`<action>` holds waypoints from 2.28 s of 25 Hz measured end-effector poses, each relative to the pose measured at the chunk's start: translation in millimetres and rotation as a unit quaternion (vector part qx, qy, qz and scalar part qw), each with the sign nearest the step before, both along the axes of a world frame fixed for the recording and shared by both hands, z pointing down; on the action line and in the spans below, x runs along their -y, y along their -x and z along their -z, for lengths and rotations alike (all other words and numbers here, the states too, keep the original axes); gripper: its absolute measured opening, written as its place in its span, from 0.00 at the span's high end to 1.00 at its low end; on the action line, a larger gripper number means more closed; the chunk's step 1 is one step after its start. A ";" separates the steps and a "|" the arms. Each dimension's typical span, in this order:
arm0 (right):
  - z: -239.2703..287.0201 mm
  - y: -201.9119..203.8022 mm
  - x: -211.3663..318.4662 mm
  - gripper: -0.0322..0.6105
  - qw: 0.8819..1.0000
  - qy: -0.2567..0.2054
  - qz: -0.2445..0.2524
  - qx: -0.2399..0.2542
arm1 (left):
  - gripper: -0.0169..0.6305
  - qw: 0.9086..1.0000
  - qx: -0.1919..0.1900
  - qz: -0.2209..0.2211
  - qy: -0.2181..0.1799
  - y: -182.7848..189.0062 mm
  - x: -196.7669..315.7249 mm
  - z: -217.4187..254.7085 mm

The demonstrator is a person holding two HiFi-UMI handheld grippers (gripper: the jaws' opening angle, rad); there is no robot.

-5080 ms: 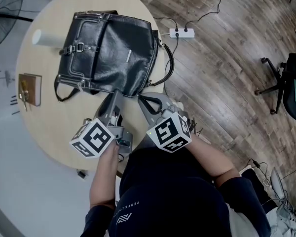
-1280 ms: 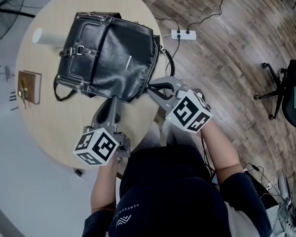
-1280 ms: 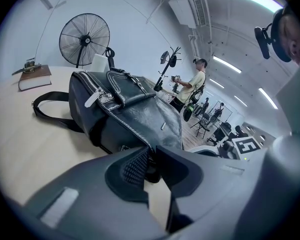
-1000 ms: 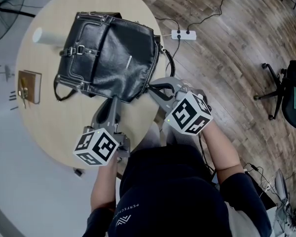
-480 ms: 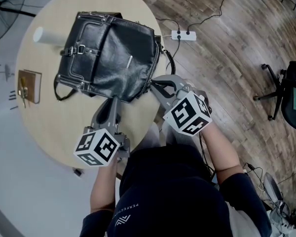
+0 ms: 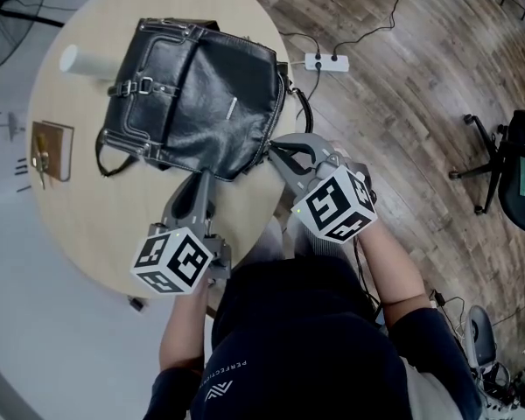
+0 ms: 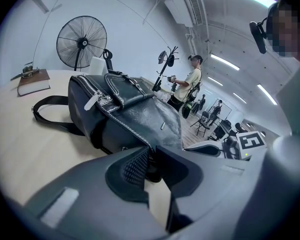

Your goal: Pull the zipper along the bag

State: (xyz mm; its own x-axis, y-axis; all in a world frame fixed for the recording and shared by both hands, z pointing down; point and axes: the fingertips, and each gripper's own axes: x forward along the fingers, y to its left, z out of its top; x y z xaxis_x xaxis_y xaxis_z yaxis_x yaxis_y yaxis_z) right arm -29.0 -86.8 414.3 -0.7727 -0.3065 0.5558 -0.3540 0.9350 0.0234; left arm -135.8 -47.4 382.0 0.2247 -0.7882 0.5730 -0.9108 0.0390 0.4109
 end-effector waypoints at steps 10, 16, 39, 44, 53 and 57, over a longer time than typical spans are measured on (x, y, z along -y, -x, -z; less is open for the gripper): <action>-0.2 0.0 4.3 0.93 0.999 -0.012 -0.031 -0.009 | 0.88 1.000 -0.003 0.001 -0.004 -0.8 -1.5 2.7; 1.7 -2.7 5.1 0.93 0.997 -0.037 -0.068 -0.024 | 0.88 1.000 0.001 -0.001 -0.007 -2.9 -2.0 3.7; -4.1 -0.9 2.4 0.93 0.997 -0.004 -0.074 -0.019 | 0.71 0.999 -0.038 0.014 -0.011 -16.3 -1.7 1.4; -2.4 -1.1 1.8 0.93 0.997 -0.010 -0.071 -0.019 | 0.68 0.999 -0.047 -0.003 0.002 -34.6 -2.0 -6.0; 0.6 -2.2 0.9 0.93 0.996 -0.035 -0.070 -0.045 | 0.74 1.000 -0.029 -0.008 -0.002 -35.8 -0.3 -3.4; -0.8 -0.3 1.2 0.93 0.995 -0.048 -0.065 -0.063 | 0.77 0.999 -0.030 -0.015 -0.007 -37.2 -0.9 -0.2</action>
